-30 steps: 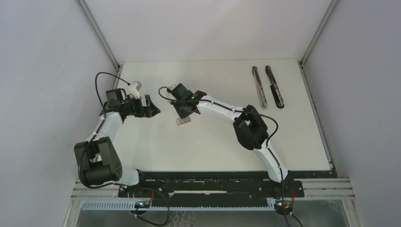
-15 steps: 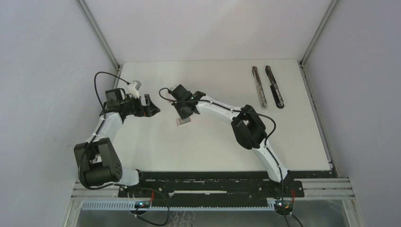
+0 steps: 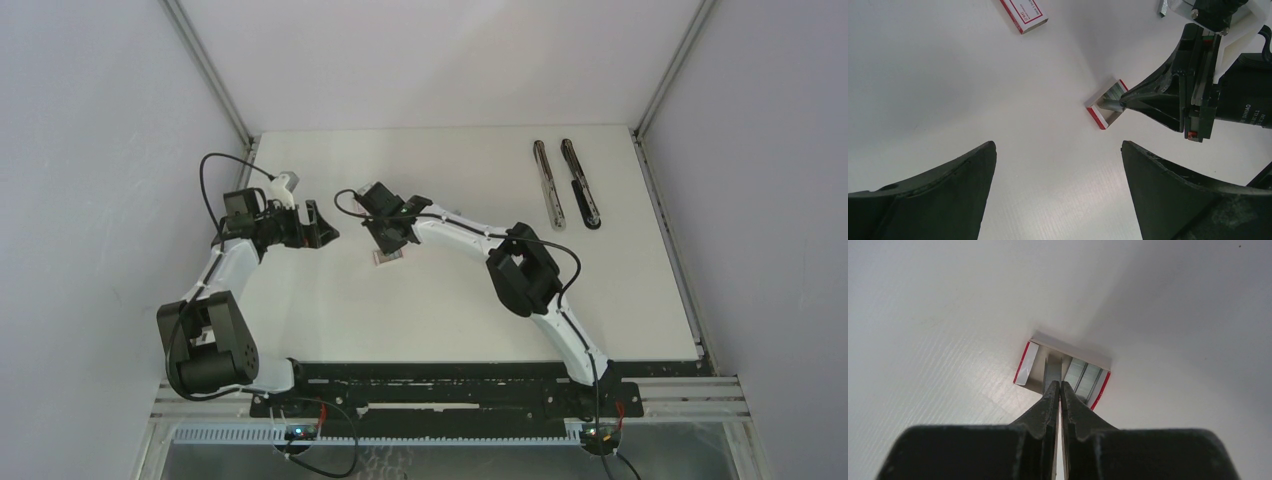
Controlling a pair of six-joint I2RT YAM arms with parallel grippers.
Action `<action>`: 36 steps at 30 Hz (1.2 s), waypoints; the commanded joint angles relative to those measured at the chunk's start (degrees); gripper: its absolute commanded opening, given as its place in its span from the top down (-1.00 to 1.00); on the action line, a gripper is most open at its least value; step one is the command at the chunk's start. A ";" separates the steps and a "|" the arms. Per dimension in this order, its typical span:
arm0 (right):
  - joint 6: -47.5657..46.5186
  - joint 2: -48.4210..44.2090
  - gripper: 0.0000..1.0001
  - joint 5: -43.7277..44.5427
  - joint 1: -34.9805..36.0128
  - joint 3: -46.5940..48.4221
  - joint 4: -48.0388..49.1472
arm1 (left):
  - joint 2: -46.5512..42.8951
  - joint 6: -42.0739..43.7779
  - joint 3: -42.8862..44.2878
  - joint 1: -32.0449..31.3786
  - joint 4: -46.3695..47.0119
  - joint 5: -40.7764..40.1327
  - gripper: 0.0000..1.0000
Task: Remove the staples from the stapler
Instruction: Place the staple in the staple box.
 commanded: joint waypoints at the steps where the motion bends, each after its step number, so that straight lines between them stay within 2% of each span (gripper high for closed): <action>1: 0.30 -0.50 0.91 1.55 0.84 2.44 0.23 | -0.72 -0.33 -0.94 0.52 1.77 1.60 -0.99; 11: -0.58 -2.29 0.83 1.84 1.27 0.93 0.41 | -0.65 -0.42 -0.94 0.52 1.76 1.79 -0.99; 17: -5.29 -6.21 0.82 -1.26 -0.20 -2.10 2.48 | -0.66 -0.42 -0.98 0.56 1.76 2.10 -0.99; 27: -11.11 -9.70 0.67 -2.90 -0.29 -8.90 6.18 | 0.16 -0.47 -0.79 0.52 1.84 2.78 -0.99; 32: -11.12 -8.49 0.66 -2.73 0.17 -9.78 6.41 | 1.94 -1.15 -0.47 0.53 3.81 6.63 -0.99; 36: -9.56 -8.84 0.67 -4.91 -0.39 -11.57 7.73 | 6.69 -2.41 -0.32 0.52 7.45 11.77 -0.99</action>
